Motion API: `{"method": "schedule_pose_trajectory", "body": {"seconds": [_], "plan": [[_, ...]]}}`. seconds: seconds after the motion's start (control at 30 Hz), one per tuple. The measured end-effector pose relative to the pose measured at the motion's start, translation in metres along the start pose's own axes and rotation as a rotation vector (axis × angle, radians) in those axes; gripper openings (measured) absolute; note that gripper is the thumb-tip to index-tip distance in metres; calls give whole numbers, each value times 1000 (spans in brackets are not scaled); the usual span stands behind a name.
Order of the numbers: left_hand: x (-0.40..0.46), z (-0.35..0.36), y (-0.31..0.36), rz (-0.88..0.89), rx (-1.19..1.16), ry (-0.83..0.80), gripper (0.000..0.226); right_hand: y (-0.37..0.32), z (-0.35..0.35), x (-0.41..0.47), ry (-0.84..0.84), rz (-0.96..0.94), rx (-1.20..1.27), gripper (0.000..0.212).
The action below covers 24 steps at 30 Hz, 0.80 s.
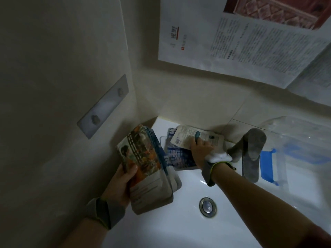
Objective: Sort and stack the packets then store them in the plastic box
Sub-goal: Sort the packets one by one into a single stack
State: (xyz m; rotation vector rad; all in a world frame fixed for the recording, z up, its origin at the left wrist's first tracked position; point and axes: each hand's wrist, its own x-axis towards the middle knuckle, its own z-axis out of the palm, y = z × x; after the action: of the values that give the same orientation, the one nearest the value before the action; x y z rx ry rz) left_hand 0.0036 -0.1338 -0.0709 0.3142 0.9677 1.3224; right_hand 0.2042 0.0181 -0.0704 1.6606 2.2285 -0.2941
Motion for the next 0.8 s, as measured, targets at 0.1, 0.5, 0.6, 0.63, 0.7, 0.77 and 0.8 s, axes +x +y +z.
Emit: {"method": "schedule_pose_trajectory", "body": {"seconds": [0.1, 0.5, 0.6, 0.63, 0.7, 0.77, 0.8], "plan": [[-4, 7, -5, 33, -23, 7, 35, 8, -19, -13, 26, -45, -29, 46], [-15, 51, -1, -50, -68, -88, 93, 12, -60, -126, 181, 164, 1971, 29], [-17, 57, -2, -70, -81, -73, 44, 12, -66, -138, 237, 139, 1883, 23], [-18, 61, -2, -74, -74, -72, 35, 16, -70, -142, 250, 112, 1806, 22], [-21, 67, 4, -57, -59, -96, 26, 27, -83, -150, 295, 50, 1502, 17], [-22, 75, 12, -49, -47, -126, 34, 45, -99, -154, 246, -19, 1265, 18], [-22, 78, 16, -56, -33, -142, 41, 55, -105, -154, 171, -50, 1202, 23]]}}
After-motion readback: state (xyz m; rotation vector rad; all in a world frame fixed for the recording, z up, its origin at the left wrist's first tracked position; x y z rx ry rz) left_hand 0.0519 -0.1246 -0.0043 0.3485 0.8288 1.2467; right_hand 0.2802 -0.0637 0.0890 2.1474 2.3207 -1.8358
